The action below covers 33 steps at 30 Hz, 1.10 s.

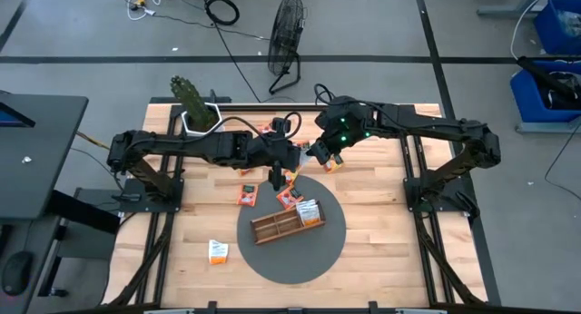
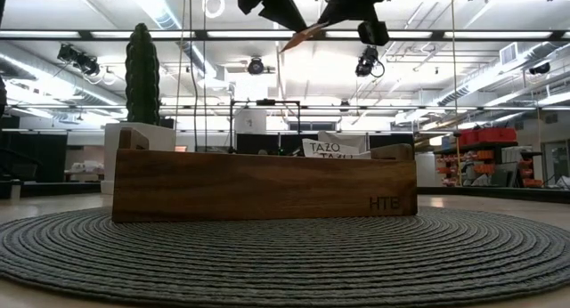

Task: Pick & Place Tea
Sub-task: Put the top white tea bag into the right section of the wooden organizer

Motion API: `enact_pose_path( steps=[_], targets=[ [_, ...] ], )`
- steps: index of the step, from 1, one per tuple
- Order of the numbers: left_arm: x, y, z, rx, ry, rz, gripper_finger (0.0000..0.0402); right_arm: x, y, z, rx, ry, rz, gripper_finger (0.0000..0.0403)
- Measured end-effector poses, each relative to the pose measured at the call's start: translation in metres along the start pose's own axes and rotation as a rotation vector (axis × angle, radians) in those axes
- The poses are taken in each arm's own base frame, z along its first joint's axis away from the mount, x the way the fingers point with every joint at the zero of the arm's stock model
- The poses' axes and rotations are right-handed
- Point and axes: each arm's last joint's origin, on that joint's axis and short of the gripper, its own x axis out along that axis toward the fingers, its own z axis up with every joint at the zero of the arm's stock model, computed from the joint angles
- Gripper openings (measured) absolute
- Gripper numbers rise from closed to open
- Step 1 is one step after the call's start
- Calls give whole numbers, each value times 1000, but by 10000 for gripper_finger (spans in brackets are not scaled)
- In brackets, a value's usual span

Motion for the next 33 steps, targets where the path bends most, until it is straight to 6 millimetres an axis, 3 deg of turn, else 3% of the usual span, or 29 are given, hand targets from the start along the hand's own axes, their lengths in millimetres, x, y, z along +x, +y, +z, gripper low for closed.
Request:
enact_pose_path(
  steps=[5, 12, 18, 33],
  targets=[
    [-4, 5, -1, -121, -27, -33, 31, -4, 1, 0, -44, -11, 0, 3],
    [-34, 34, -10, -435, -213, -256, 70, -26, 4, -6, -150, -42, -20, 1],
    [-52, 42, -24, -590, -324, -371, 77, -31, 12, -21, -357, 15, -41, 1],
    [-86, -3, -80, -907, -594, -426, 60, -16, 54, -69, -770, 55, -101, 0]
  ],
)
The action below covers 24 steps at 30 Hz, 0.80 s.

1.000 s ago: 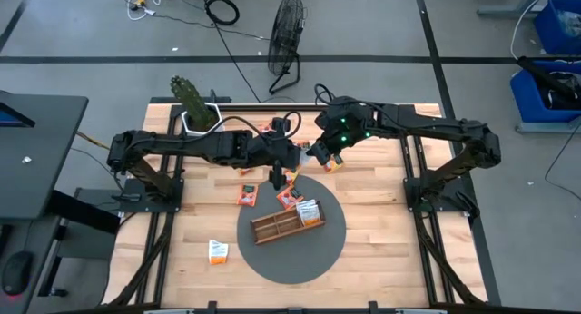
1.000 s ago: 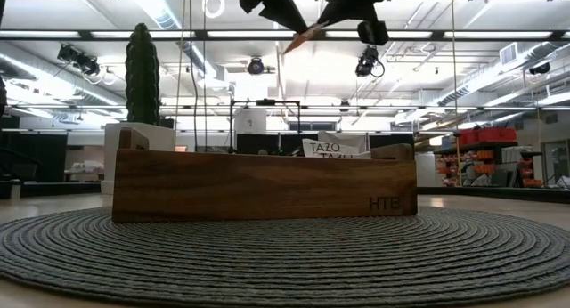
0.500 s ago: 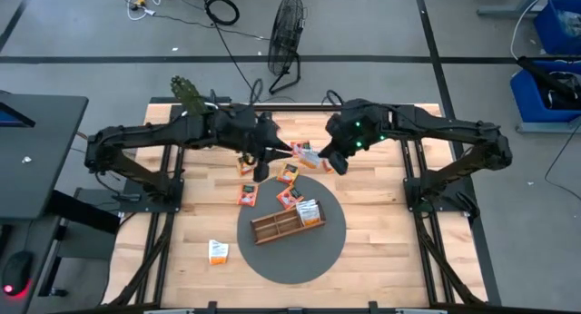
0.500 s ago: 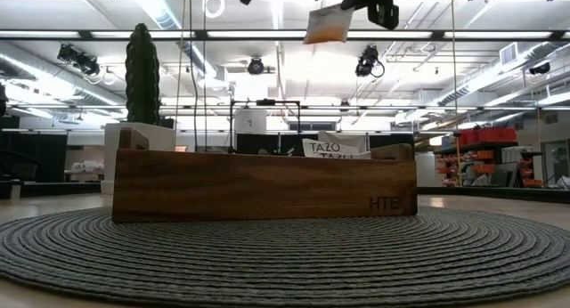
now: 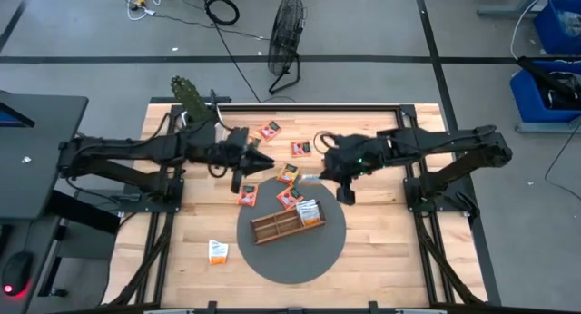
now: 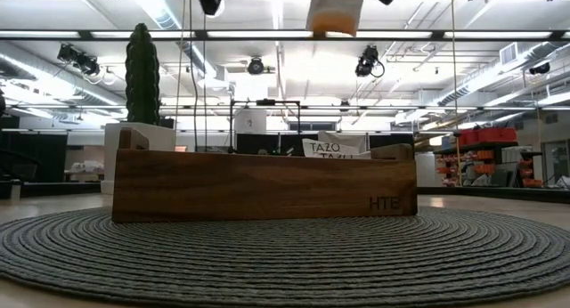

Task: Pick & Place Tea
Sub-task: Put the top white tea bag into the right section of the wooden organizer

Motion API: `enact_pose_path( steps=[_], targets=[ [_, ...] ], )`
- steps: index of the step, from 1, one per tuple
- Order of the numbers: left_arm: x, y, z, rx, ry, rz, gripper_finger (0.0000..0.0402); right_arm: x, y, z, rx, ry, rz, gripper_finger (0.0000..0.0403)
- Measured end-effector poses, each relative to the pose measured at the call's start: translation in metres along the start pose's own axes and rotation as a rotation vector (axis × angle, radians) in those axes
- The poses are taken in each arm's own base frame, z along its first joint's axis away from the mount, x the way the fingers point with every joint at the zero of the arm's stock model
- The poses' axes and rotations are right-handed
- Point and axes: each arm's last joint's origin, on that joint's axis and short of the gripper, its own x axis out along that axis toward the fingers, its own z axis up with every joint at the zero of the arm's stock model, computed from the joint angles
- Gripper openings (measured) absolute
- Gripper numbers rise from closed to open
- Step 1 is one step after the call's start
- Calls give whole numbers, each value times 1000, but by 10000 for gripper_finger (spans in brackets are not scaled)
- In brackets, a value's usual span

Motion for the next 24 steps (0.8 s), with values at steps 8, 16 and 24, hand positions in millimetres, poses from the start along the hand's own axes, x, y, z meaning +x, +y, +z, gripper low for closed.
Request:
enact_pose_path(
  steps=[8, 16, 24],
  targets=[
    [-27, -15, -17, -52, -70, -97, 60, 26, 29, -8, -147, 94, -41, 0],
    [-41, -24, -31, -93, -75, -136, 60, 51, 53, -14, -244, 160, 61, 0],
    [-45, -29, -33, -106, -70, -154, 60, 88, 62, -25, -303, 278, 87, 0]
  ],
)
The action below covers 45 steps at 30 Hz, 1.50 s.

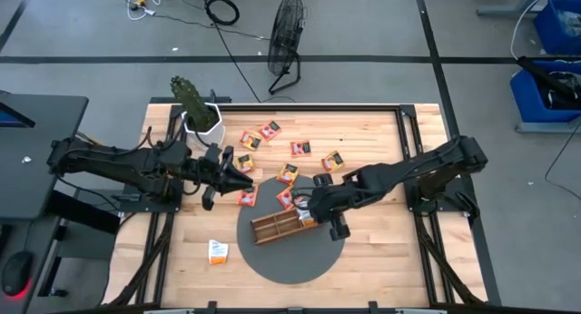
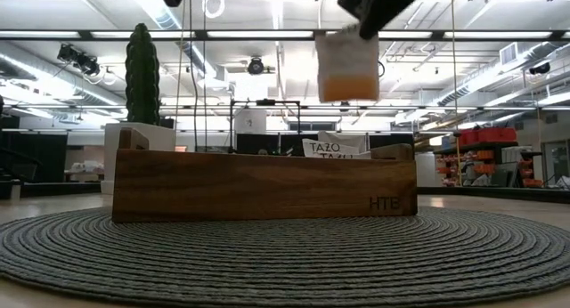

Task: Pick & Place Tea
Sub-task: Put the top white tea bag into the right section of the wooden organizer, then put the white tea bag into the right section of the wooden organizer

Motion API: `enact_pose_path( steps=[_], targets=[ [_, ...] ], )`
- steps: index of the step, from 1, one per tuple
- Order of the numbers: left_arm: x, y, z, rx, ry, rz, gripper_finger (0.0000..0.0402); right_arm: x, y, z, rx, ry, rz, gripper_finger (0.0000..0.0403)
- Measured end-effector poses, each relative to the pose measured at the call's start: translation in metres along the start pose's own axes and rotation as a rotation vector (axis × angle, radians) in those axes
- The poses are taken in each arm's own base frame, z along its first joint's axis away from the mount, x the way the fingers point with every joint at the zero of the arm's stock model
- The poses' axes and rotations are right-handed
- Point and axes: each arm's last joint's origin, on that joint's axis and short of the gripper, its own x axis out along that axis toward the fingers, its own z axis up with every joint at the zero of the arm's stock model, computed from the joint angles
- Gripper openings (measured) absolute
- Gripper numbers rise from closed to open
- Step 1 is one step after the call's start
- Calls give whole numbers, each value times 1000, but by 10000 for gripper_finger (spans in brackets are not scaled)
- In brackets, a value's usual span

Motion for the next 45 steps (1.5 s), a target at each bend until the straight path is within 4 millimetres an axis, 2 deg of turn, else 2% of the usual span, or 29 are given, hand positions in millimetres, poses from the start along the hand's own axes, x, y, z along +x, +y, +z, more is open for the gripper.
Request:
enact_pose_path(
  steps=[9, 22, 28, 33, 45],
  targets=[
    [0, -1, 0, -7, 0, -4, 60, 38, -1, -2, -29, 120, 26, 0],
    [0, -1, 0, -10, -7, 2, 60, 56, -14, -4, 11, 143, 32, 0],
    [0, -1, 1, -11, -13, 8, 60, 70, -16, -19, 38, 189, 29, 3],
    [0, 0, 1, -11, -17, 15, 60, 76, -15, -27, 98, 216, 21, 30],
    [0, 0, 1, -11, -15, 19, 60, 64, -19, -9, 123, 147, -27, 124]
  ],
)
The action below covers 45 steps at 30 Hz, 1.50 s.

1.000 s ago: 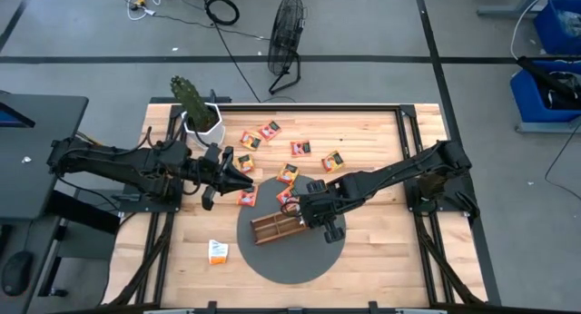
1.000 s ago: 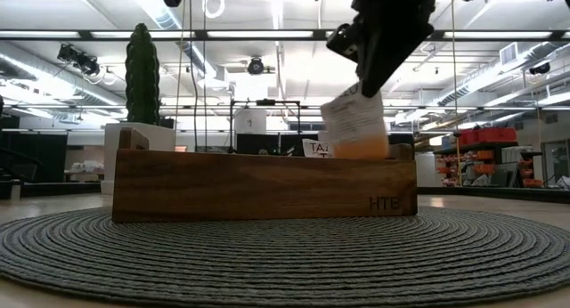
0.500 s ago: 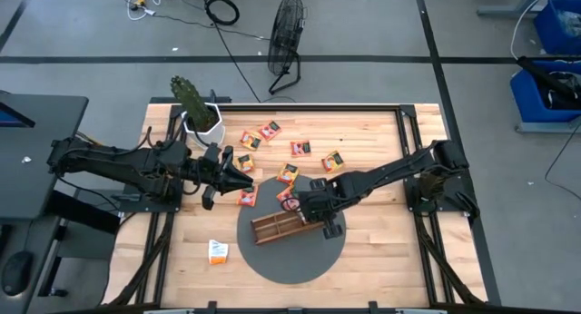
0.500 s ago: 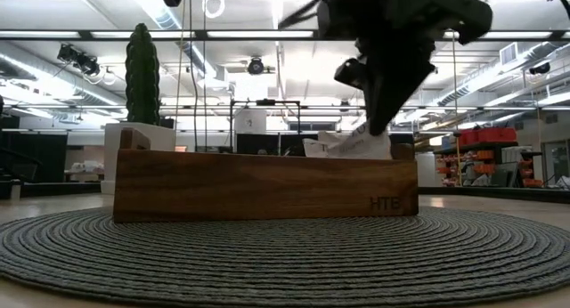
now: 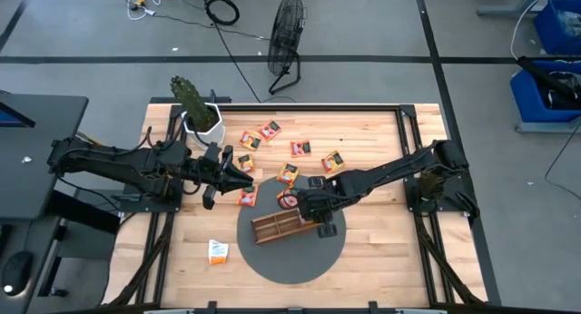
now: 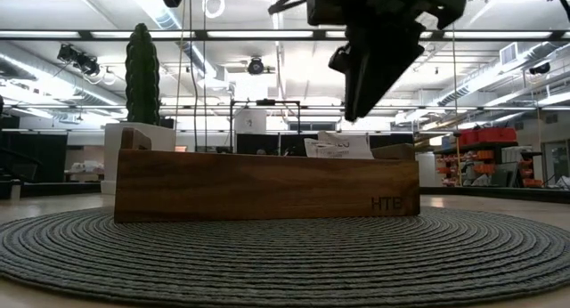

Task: Pick & Place Tea
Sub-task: Put the white tea bag into the right section of the wooden organizer

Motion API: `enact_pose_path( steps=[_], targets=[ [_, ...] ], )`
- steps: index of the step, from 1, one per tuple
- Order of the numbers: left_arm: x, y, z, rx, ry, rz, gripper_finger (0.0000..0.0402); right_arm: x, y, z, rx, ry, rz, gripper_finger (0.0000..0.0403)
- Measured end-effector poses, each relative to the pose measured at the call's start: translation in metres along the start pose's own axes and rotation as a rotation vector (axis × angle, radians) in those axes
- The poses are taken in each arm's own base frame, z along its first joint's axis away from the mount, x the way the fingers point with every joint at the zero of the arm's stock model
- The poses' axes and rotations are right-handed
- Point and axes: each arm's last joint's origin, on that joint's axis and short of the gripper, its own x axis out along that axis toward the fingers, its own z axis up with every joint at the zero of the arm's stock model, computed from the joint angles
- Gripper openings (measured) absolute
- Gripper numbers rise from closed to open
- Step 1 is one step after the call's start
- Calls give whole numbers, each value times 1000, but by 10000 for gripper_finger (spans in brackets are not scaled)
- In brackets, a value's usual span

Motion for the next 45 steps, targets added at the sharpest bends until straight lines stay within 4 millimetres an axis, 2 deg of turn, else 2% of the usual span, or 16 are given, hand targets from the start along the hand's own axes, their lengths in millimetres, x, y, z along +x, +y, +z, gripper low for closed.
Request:
enact_pose_path(
  steps=[3, 7, 10, 14, 19, 22, 29, 34, 39, 42, 45],
  targets=[
    [0, 1, -2, -31, 23, 5, 60, -8, -2, 5, 6, -8, -2, 136],
    [-1, 3, -13, -93, 168, -25, 60, -22, -2, 15, 38, -43, 22, 133],
    [-3, 4, -23, -143, 291, -52, 60, -35, -2, 26, 57, -99, 32, 98],
    [-8, 1, -37, -181, 447, -53, 60, -52, -3, 38, 63, -174, 59, 17],
    [-13, -10, -54, -186, 580, -36, 60, -62, -3, 44, 124, -221, 68, 5],
    [-16, -20, -56, -163, 550, -5, 60, -71, -3, 44, 155, -255, 75, 4],
    [-21, -45, -59, -157, 359, 147, 60, -100, -7, 38, 126, -336, 27, 2],
    [-19, -59, -49, -207, 222, 70, 60, -113, -18, 35, 107, -366, 0, 1],
    [-9, -54, -31, -174, 58, 34, 60, -115, -26, 33, 87, -369, -2, 1],
    [-6, -51, -25, -146, 25, 19, 60, -116, -30, 33, 92, -370, 26, 1],
    [-6, -44, -37, -141, -31, -6, 60, -116, -32, 33, 97, -370, 25, 0]
  ],
)
